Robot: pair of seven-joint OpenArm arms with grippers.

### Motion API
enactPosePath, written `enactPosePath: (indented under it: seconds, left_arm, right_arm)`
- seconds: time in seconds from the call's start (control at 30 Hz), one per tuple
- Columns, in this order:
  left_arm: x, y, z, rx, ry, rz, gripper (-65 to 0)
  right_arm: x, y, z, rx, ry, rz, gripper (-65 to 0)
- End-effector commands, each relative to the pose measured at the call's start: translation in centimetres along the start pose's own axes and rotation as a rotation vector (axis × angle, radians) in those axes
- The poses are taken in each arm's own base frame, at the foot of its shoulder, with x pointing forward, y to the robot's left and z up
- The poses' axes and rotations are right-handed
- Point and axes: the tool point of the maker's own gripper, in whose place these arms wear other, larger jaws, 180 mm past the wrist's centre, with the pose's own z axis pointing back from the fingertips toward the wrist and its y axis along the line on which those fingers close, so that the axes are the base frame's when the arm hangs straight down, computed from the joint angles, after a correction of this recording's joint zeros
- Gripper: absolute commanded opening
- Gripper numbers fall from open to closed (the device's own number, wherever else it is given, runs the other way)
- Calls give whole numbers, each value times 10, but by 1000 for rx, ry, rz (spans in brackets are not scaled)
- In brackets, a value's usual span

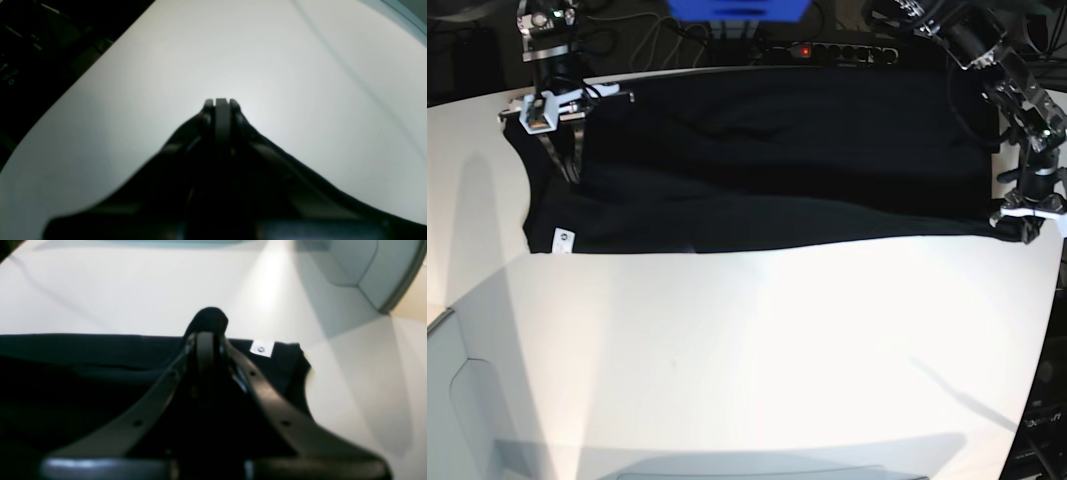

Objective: Fold the T-shirt properly
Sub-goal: 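Fold the hem over onto the shoulder edge with both grippers, then hold the folded edge with both grippers and smooth it flat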

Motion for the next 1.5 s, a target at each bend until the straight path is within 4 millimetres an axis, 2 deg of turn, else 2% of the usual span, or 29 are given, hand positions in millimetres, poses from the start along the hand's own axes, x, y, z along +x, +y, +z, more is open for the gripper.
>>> enactPosePath:
  seconds: [0.0,0.27,0.4,0.6,0.7,0.9,0.97,1.23,1.4,1.47]
  left_arm:
    - [16,3,4,-3,-47,-20,-649]
    - [4,9,11,9,-16,-39,-649]
    - [0,12,21,15,-5,-71,-649]
    - [2,9,40,12,-14,-129,-649]
    - [-2,10,43,15,-4,-135,-649]
    - [-34,13,43,24,60,-78,-649]
    - [-45,14,42,28,83,-57,-649]
    - [-59,16,45,33,111,-41,-649]
    - [-52,17,55,39,97,-69,-649]
    - [-41,20,60,52,68,-81,-649]
  right_arm:
    - [7,-4,3,-11,-32,-6,-650]
    - [-18,-7,6,-19,29,-30,-650]
    - [-30,-21,11,-58,59,-26,-650]
    - [-31,-23,11,-63,61,-23,-650]
    - [-31,-23,11,-63,61,-23,-650]
    - [-31,-25,12,-66,63,-22,-650]
    - [-31,-32,15,-84,68,-12,-650]
    - [-31,-45,20,-119,74,9,-650]
    - [-32,-45,20,-119,79,8,-650]
    - [-41,-45,21,-120,97,-5,-650]
